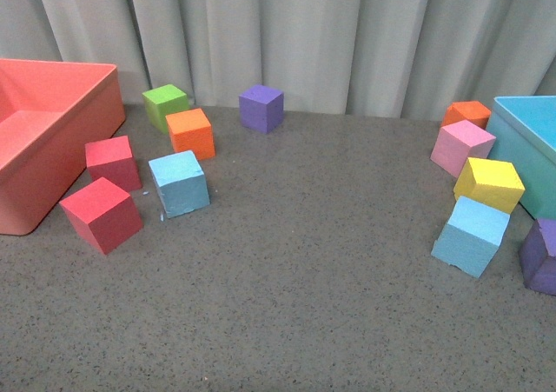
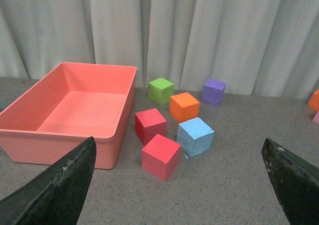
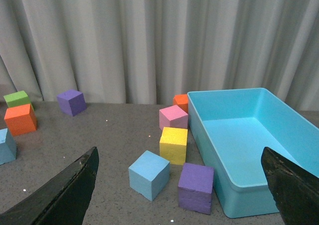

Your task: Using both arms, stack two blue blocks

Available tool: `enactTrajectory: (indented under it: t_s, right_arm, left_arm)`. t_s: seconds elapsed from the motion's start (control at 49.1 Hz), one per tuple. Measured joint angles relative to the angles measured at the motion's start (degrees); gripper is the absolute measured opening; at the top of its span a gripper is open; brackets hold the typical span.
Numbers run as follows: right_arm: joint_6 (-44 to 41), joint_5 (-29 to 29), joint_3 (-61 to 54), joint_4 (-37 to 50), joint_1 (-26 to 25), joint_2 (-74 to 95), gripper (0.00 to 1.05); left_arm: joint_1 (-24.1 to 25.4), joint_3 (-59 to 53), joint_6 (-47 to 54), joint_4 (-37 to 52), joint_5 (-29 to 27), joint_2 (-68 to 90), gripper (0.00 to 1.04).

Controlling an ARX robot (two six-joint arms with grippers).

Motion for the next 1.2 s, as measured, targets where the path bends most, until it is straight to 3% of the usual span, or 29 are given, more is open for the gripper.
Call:
enactTrajectory:
  t_s: [0.977,1.059,1.099,1.201]
  right_arm:
    - [-0.02,0.07,0.0,-0.02,0.0,0.02,0.95]
    - [-5.44,18.16,2.23,-0.31,4.46,8.94,0.95]
    - [-5.31,20.06,3.58,3.3,4.24,16.22,0.95]
    - [-0.44,18.43,9.33,13.44,4.07,35.91,0.95]
  left_arm:
    - [0.0,0.0,0.0,0.0,0.02,0.0,0.98]
    - [0.0,0.0,0.0,0.0,-0.04,-0.02,0.98]
    - [0.0,0.0,0.0,0.0,0.0,-0.04,0.98]
    - [0.0,0.0,0.0,0.0,0.0,-0.04,0.98]
